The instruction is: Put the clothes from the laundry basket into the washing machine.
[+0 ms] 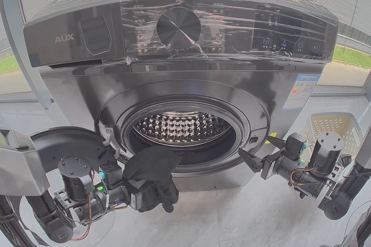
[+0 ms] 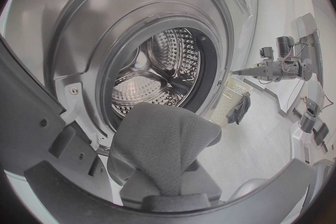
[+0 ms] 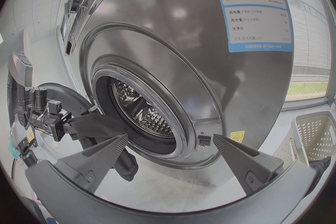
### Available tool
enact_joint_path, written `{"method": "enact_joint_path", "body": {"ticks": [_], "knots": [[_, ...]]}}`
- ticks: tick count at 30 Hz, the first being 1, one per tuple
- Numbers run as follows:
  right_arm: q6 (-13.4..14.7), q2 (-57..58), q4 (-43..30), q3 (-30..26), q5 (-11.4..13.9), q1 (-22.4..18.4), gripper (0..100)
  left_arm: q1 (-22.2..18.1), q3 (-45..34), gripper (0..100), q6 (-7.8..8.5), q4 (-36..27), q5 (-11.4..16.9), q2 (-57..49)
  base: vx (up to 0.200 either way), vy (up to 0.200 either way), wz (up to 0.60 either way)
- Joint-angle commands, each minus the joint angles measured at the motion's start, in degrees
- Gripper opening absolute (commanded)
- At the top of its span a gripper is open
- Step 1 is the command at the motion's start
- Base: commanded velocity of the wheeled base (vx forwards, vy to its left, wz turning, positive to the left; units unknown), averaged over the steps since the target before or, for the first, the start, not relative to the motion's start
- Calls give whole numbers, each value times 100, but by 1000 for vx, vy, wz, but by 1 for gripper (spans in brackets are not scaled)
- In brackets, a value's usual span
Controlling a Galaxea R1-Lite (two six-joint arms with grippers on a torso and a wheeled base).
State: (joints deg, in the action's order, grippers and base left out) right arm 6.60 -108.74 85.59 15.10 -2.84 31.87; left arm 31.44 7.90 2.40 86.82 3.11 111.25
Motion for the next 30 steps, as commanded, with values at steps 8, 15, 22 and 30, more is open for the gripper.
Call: {"method": "enact_joint_path", "body": {"ticks": [8,15,22,30], "knots": [[26,134,-16,-7,-41,391,100,319,1618,0,15,-7,-188,1065,0,0,0],[26,169,-7,-51,-41,434,100,433,2796,0,-328,1,-82,1927,0,0,0],[26,169,-7,-51,-32,434,100,389,4369,0,-644,-69,-302,2893,0,0,0],[26,116,-7,-51,-24,443,100,134,5802,0,-724,-886,-601,3509,0,0,0]]}}
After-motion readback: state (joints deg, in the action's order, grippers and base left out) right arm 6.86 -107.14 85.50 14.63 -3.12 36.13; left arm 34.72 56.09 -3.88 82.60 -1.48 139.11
